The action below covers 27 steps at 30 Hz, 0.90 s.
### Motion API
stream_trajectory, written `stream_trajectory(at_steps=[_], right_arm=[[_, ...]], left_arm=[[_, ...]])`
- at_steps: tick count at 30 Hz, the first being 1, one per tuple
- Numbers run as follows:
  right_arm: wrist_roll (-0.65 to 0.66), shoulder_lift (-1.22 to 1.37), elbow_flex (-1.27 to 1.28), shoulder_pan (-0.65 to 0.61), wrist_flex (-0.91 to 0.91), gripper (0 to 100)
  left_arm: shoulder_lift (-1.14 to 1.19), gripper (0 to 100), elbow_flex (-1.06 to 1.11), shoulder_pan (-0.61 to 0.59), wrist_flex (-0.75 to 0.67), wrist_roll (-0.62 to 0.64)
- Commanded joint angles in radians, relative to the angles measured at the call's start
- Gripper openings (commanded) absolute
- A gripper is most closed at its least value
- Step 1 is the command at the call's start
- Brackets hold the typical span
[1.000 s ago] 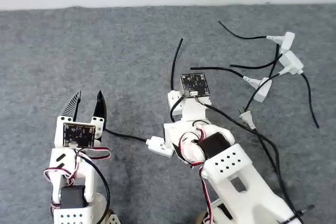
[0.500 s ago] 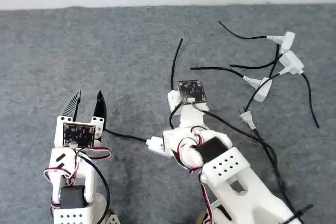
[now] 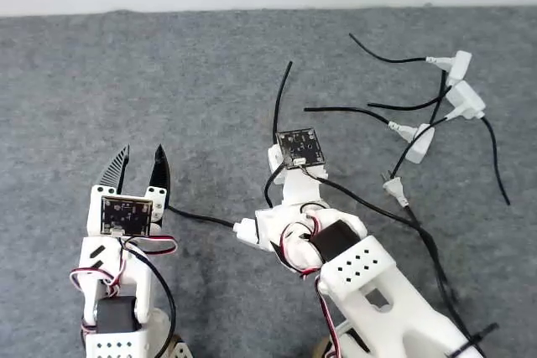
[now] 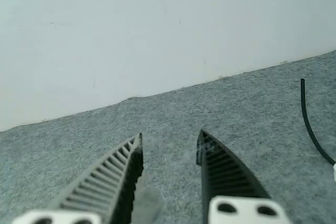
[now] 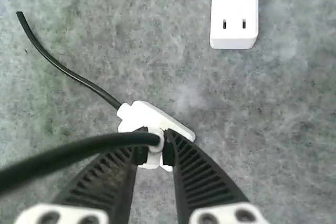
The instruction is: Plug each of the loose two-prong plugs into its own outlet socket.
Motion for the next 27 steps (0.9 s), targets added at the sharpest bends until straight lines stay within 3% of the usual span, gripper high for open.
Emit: stream_trajectory(at_steps=[1,9,14,20,27], right_arm=[[0.014,0.005,-0.018,-0.007,-0.008,0.8],[0.014,-0.005,-0.104,-0.007,0.035,0.8],[0.012,0.004,-0.302,-0.012,0.185,0.8],[-0.064,0.016,-0.433,-0.012,0.22,0.8],[-0.074,0.28,-0.644,0.004,0.311,0.7]], left_arm=[[-0.011,16,-0.008,0.002,-0.034,0.011],[-0.011,16,-0.008,0.002,-0.034,0.011],[-0.011,16,-0.008,0.002,-0.034,0.011],[-0.009,16,-0.008,0.002,-0.034,0.011],[-0.009,16,-0.008,0.003,-0.034,0.011]])
